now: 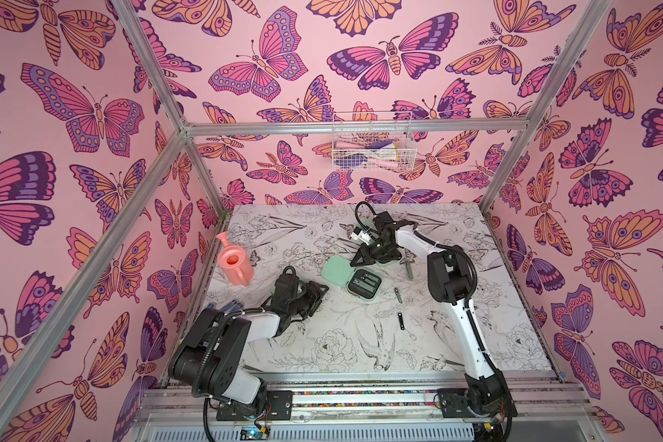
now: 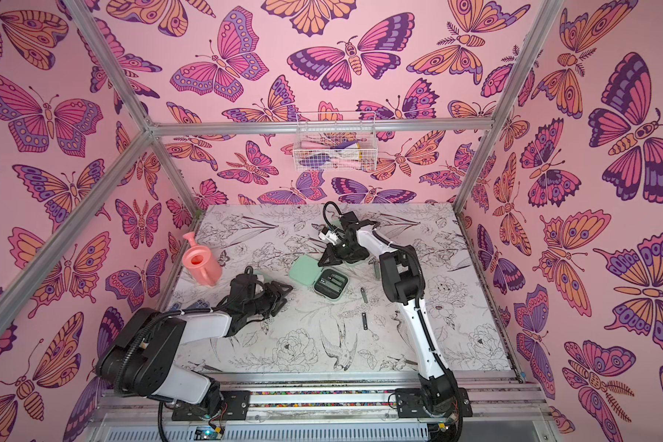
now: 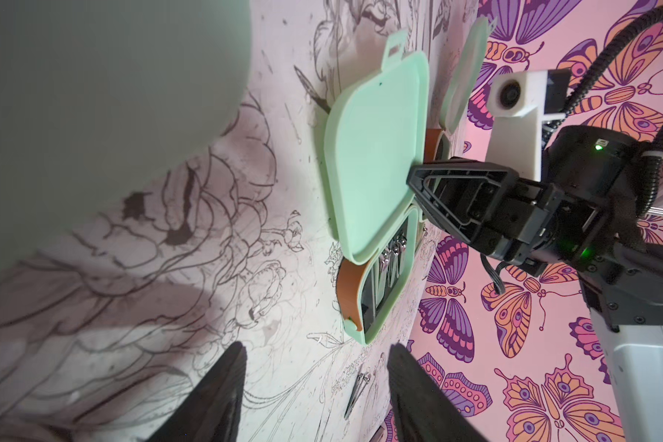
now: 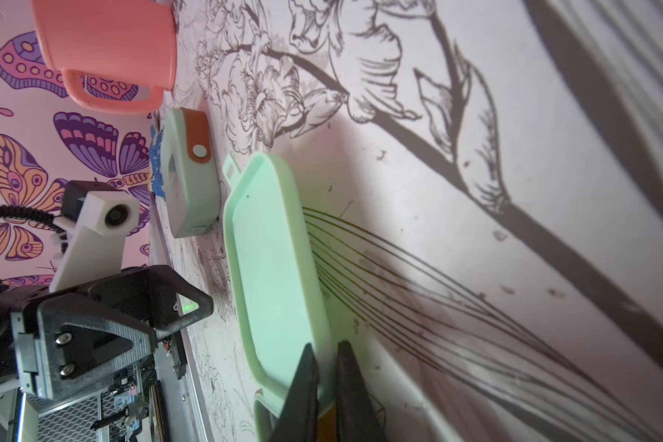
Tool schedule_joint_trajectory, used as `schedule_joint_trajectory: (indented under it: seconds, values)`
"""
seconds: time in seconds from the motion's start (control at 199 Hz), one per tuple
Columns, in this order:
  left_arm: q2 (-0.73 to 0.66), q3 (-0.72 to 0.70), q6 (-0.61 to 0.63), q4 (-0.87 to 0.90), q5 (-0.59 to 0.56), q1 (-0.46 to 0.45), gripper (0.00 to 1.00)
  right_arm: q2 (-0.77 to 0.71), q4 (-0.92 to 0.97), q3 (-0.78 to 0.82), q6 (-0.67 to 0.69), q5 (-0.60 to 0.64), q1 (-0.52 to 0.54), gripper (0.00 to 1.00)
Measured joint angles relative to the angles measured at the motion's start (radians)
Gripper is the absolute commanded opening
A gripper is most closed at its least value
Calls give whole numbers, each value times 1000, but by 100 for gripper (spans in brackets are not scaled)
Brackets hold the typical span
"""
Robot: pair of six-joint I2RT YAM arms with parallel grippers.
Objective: Organize nail clipper sets
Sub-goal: Close the storage box at the center of the board.
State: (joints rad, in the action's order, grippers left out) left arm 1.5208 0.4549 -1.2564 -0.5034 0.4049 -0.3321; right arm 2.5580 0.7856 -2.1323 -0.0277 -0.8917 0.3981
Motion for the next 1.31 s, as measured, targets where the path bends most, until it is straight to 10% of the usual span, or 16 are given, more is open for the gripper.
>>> schedule_joint_trajectory:
  seconds: [1.307]
  values:
    - [241,158,119,-238,119,79,50,0,-106,112,133,-227,-6,3]
